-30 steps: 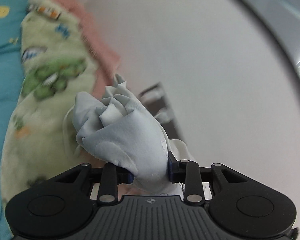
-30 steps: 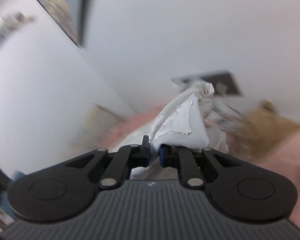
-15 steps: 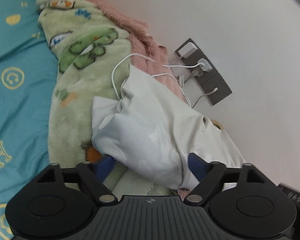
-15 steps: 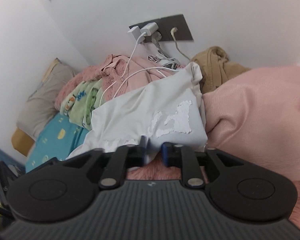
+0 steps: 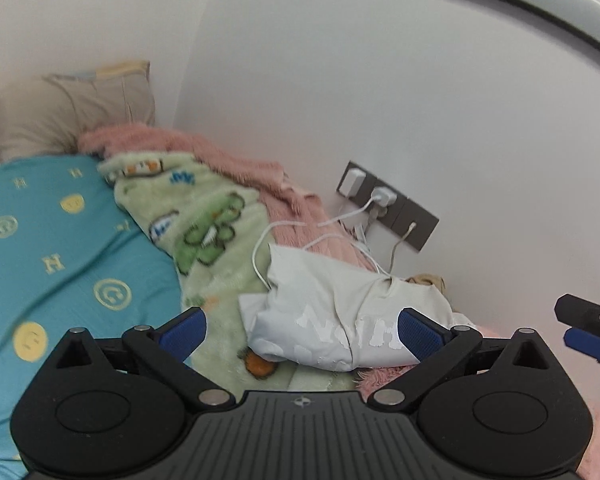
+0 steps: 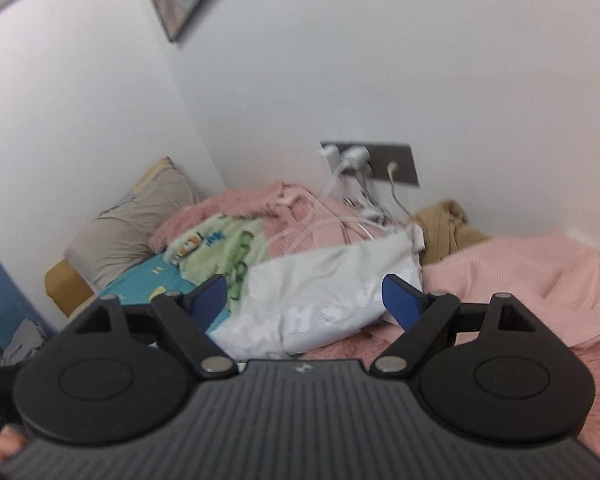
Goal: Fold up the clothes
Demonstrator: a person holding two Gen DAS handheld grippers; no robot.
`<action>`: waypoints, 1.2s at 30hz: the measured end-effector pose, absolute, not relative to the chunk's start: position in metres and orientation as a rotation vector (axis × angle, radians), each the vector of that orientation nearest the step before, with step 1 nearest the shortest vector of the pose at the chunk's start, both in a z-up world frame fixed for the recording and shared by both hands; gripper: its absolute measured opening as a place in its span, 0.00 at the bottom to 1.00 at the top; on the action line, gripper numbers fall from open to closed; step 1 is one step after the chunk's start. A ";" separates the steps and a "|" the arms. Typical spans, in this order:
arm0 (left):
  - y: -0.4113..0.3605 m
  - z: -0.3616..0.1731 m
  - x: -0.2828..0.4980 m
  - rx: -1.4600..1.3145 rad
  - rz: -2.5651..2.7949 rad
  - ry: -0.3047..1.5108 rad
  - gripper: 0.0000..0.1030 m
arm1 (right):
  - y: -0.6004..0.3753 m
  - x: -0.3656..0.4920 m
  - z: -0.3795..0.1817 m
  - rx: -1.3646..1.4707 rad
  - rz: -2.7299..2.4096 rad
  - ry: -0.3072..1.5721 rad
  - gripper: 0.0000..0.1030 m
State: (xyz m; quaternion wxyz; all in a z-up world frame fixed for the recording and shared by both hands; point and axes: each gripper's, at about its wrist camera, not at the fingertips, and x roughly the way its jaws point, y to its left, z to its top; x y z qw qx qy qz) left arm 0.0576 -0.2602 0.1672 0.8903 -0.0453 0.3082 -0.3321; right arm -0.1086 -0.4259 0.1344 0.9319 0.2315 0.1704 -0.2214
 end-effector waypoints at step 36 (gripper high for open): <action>-0.147 0.198 -0.133 -0.022 -0.569 0.273 1.00 | -0.300 -0.199 0.132 0.198 -0.337 0.189 0.83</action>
